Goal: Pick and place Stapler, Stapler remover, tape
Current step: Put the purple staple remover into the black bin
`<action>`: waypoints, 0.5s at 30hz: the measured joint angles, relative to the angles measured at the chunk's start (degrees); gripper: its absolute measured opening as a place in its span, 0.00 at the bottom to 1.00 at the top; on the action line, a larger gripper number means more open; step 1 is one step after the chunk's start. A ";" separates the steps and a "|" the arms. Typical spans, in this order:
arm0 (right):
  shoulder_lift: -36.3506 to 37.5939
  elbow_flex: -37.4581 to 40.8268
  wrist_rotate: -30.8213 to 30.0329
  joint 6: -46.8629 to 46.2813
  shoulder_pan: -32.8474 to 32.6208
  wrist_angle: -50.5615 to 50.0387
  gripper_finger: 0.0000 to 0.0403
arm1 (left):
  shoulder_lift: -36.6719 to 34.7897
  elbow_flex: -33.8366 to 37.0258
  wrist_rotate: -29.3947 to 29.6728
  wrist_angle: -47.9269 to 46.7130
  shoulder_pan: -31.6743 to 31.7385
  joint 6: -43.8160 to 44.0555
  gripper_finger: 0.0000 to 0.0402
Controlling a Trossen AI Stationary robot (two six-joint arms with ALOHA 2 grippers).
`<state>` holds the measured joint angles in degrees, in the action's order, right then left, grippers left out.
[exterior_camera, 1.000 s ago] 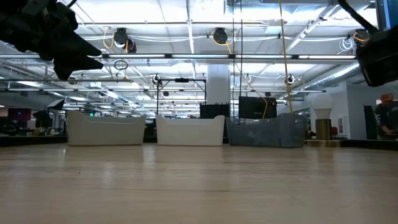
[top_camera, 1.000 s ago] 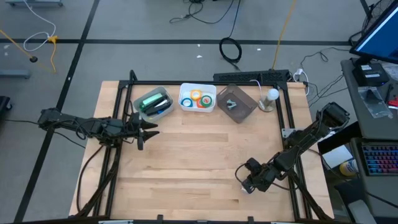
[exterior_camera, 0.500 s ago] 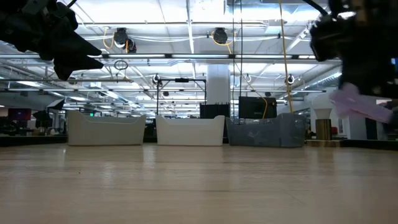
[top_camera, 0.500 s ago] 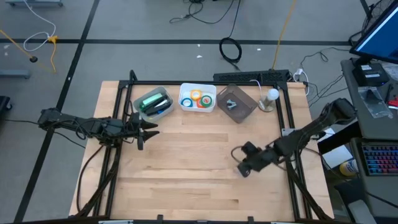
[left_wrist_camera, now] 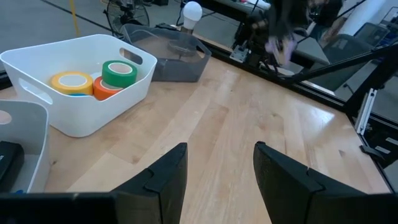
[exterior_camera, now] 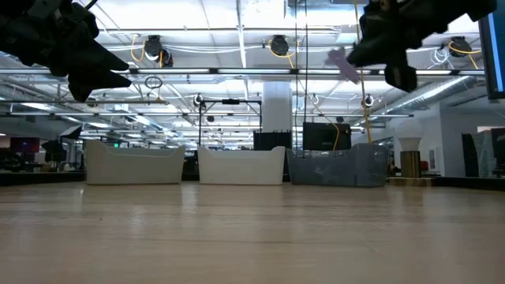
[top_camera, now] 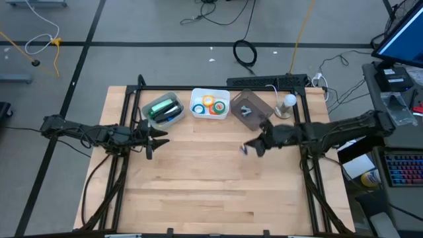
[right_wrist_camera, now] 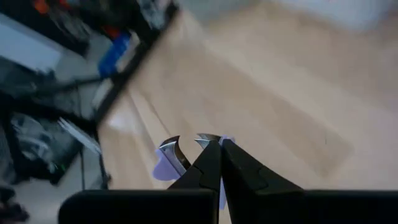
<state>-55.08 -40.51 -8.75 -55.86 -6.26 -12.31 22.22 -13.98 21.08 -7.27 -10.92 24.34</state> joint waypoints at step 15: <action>6.61 -0.04 -7.41 22.14 22.04 6.08 0.00 | 0.02 0.00 0.00 -0.17 0.02 -0.07 0.45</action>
<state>-48.47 -40.56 -16.17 -33.72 15.78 -6.24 22.24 -13.98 21.08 -7.44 -10.90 24.27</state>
